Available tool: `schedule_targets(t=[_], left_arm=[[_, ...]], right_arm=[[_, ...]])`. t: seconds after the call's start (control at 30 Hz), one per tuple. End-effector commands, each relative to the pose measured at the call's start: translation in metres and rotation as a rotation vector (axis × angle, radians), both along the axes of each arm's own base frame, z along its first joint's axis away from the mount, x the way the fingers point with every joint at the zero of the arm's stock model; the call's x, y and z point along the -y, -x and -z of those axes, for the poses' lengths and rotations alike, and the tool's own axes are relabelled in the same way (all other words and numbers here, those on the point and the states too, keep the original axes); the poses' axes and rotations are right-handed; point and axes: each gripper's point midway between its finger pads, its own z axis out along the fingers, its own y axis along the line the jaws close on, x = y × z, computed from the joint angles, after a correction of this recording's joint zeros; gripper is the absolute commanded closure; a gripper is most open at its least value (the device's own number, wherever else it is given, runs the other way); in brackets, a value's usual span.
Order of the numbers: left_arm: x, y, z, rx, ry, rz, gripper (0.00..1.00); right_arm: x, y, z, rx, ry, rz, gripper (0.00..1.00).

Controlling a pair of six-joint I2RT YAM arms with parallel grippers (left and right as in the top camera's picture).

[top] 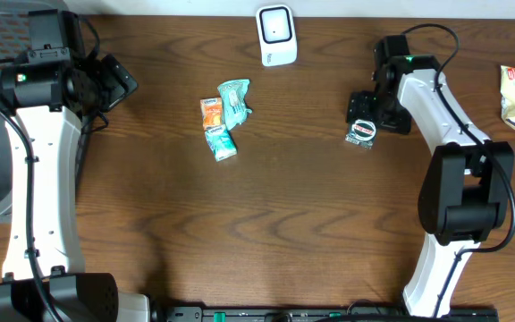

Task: Scan the item barcode
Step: 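Raise the Zam-Buk tin with the right gripper to the scanner face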

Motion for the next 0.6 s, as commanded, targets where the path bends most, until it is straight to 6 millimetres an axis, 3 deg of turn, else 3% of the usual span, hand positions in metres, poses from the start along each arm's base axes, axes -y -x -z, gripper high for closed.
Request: schedule_targets(t=[0.0, 0.13, 0.2, 0.33, 0.43, 0.57], left_arm=[[-0.002, 0.001, -0.003, 0.006, -0.003, -0.011, 0.02], [-0.002, 0.001, -0.003, 0.006, -0.003, -0.011, 0.02], [-0.002, 0.001, -0.003, 0.006, -0.003, -0.011, 0.02], [-0.002, 0.001, -0.003, 0.006, -0.003, -0.011, 0.02], [-0.002, 0.001, -0.003, 0.006, -0.003, -0.011, 0.02], [-0.002, 0.001, -0.003, 0.006, -0.003, -0.011, 0.02]], right_arm=[[0.008, 0.004, 0.013, -0.010, 0.044, 0.099, 0.04], [0.002, 0.002, 0.036, 0.019, 0.001, 0.093, 0.05], [0.000, 0.004, 0.046, 0.023, -0.007, 0.090, 0.10], [-0.003, 0.011, 0.059, 0.015, -0.024, 0.087, 0.27], [-0.003, 0.013, 0.064, 0.017, -0.025, 0.087, 0.46], [-0.003, 0.017, 0.068, 0.011, -0.025, 0.079, 0.53]])
